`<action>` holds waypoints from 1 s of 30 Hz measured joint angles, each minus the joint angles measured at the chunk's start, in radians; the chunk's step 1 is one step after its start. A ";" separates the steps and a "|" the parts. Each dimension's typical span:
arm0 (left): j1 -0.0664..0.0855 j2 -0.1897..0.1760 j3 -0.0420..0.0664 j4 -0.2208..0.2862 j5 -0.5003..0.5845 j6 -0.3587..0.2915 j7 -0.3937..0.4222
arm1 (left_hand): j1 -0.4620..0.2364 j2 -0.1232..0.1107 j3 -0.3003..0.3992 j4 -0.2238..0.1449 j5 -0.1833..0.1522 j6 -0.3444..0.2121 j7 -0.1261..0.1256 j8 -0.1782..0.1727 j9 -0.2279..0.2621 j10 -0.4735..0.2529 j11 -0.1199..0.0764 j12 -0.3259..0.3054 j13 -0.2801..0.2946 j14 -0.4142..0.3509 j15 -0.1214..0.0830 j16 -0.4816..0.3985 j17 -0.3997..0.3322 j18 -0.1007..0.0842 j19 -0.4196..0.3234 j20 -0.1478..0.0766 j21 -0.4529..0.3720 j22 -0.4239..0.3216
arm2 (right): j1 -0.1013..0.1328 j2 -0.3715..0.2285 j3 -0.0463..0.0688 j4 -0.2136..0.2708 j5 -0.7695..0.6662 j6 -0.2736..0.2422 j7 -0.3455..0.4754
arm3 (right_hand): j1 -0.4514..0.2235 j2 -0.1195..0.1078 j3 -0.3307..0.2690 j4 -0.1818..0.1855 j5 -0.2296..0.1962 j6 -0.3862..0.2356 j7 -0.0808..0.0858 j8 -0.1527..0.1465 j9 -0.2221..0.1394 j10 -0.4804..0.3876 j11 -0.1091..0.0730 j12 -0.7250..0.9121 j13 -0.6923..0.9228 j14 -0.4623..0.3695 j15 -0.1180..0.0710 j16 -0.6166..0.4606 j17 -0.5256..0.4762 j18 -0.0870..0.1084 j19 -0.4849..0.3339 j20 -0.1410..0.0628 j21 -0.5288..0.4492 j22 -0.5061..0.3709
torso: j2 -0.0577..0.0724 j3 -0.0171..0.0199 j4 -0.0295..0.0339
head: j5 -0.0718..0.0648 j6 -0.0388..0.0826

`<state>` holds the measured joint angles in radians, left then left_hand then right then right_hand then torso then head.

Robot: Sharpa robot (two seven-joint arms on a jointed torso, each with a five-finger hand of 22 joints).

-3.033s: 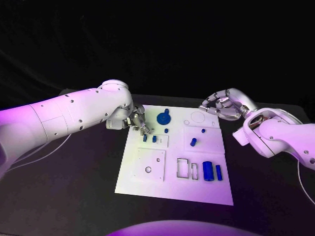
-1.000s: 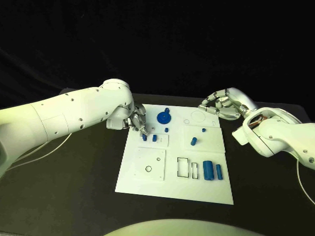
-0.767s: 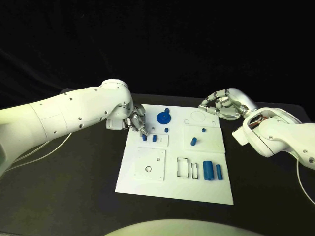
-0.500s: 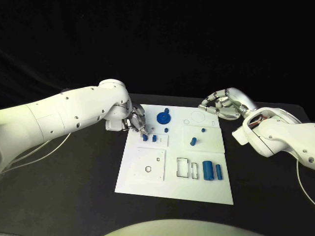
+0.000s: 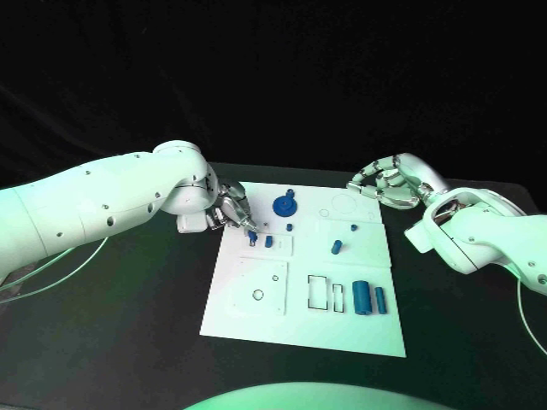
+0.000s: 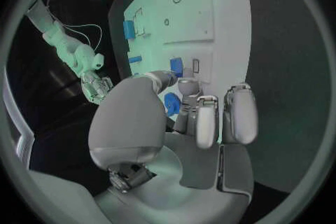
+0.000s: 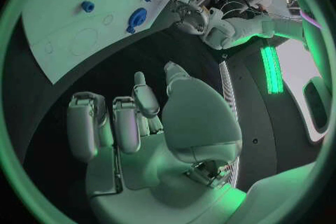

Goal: Assemble the parts on the task board

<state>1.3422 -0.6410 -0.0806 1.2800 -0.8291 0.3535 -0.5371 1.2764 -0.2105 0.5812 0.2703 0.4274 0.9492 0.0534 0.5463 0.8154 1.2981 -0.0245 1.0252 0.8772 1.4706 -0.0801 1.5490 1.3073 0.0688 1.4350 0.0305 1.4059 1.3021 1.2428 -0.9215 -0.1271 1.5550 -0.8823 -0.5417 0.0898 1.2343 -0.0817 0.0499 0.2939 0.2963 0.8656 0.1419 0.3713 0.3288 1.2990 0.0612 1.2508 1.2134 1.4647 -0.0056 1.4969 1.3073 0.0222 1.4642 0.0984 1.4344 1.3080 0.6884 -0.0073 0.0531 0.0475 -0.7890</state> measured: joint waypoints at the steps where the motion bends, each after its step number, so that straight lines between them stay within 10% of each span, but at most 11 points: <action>1: 0.000 -0.008 0.000 0.011 0.002 -0.014 0.003 | 0.000 0.000 0.000 0.000 0.000 0.000 0.000 0.000 0.000 0.000 0.000 0.000 0.000 0.000 0.000 0.000 0.000 0.000 0.000 0.000 0.000 0.001 | 0.000 0.000 0.000 0.000 0.000 0.000 0.000 | 0.000 0.000 0.000 0.000 0.000 0.000 0.000 0.000 0.000 0.000 0.000 0.000 0.000 0.000 0.000 0.000 0.000 0.000 0.000 0.000 0.000 0.000 | 0.000 0.0000 0.0004 | 0.000 0.000; 14: -0.041 -0.131 -0.003 0.191 -0.103 -0.287 0.111 | -0.012 -0.012 0.021 -0.013 0.000 0.010 -0.001 0.005 0.000 0.014 -0.004 0.017 0.013 0.000 0.000 0.006 0.000 0.000 0.010 -0.010 0.016 0.006 | -0.003 -0.011 0.000 0.003 0.003 -0.005 0.005 | 0.000 0.000 0.000 0.000 0.000 0.000 0.000 0.000 0.000 0.000 0.000 0.000 0.000 0.000 0.000 0.000 0.000 0.000 0.000 0.000 0.000 0.000 | -0.006 -0.0010 0.0059 | 0.002 0.004; 30: -0.113 -0.170 -0.021 0.266 -0.354 -0.561 0.229 | -0.013 -0.030 0.030 -0.006 -0.004 0.018 -0.007 0.005 0.006 0.025 -0.007 0.028 0.024 -0.004 -0.004 0.011 0.000 0.000 0.022 -0.014 0.028 0.005 | -0.009 -0.021 0.000 0.006 0.006 -0.009 0.010 | 0.000 0.000 0.000 0.000 0.000 0.000 0.000 0.000 0.000 0.000 0.000 0.000 0.000 0.000 0.000 0.000 0.000 0.000 0.000 0.000 0.000 0.000 | -0.011 -0.0005 0.0091 | 0.001 -0.001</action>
<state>1.2297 -0.8114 -0.1014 1.5464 -1.1834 -0.2071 -0.3080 1.2634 -0.2404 0.6115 0.2647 0.4238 0.9676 0.0468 0.5515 0.8217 1.3232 -0.0316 1.0533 0.9017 1.4668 -0.0837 1.5598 1.3073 0.0688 1.4565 0.0163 1.4338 1.3074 1.2341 -0.9421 -0.1269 1.5609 -0.8762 -0.5509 0.1001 1.2343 -0.0817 0.0500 0.2939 0.2963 0.8656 0.1419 0.3712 0.3289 1.2990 0.0611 1.2508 1.2132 1.4647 -0.0056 1.4969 1.3073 0.0222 1.4642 0.0985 1.4343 1.3077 0.6773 -0.0078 0.0622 0.0482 -0.7900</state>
